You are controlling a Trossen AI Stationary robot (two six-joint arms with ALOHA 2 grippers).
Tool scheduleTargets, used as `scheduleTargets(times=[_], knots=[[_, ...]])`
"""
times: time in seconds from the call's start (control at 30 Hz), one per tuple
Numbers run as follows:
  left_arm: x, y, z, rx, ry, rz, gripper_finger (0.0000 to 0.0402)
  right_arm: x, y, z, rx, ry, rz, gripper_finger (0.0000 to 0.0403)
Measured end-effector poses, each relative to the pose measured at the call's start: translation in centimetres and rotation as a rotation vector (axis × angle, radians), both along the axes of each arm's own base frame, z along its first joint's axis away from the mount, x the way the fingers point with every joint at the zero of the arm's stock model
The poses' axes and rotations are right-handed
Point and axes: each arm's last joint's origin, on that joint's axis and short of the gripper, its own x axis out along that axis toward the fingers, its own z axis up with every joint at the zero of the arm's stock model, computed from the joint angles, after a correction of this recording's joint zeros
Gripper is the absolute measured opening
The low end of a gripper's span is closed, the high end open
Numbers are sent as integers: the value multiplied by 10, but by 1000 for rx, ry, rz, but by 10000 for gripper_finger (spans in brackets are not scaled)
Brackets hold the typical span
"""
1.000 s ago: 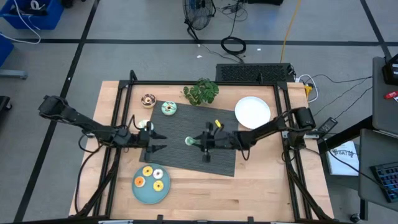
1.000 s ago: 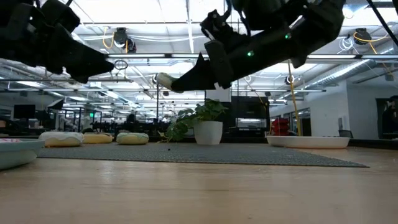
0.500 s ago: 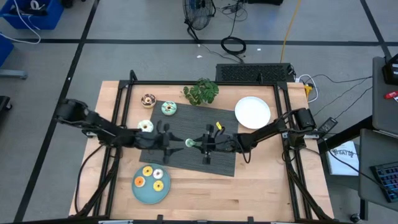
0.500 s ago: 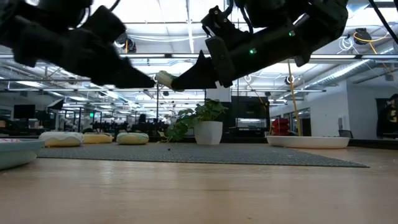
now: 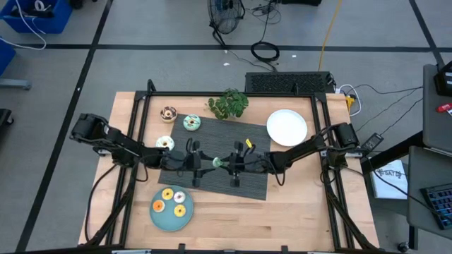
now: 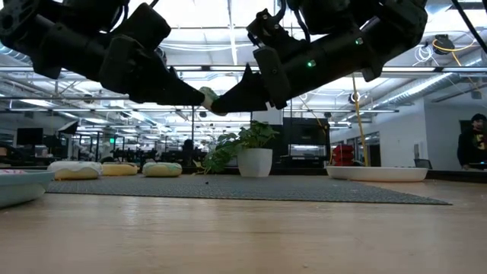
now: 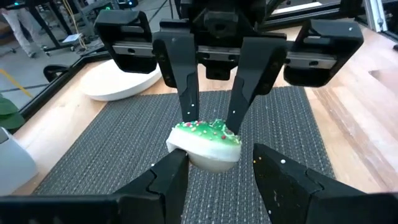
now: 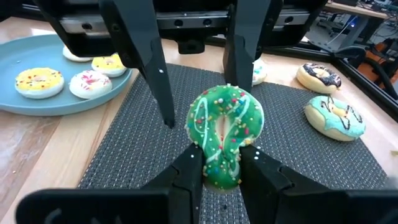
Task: Pick & Place donuts
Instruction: Put the green donut on the blue plate
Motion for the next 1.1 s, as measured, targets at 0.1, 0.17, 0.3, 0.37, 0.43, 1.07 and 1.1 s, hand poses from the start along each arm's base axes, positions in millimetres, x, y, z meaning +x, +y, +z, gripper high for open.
scheduleTargets(times=[0.1,0.17,0.3,0.37,0.43,1.07,1.1], knots=[[0,1,-1,23,8,30,179,0,2,0,0,-6,4,79],[-1,2,-2,32,17,53,179,0,3,1,0,-7,6,79],[-1,2,-2,31,15,53,179,0,4,1,1,-9,8,79],[-1,2,-1,32,14,57,180,0,4,1,1,-9,8,79],[-1,2,-1,31,12,56,179,0,4,1,1,-9,9,78],[0,0,1,-19,-8,-9,179,-1,5,0,1,-2,14,77],[0,0,1,-19,-8,-9,180,-1,5,0,1,0,13,77]])
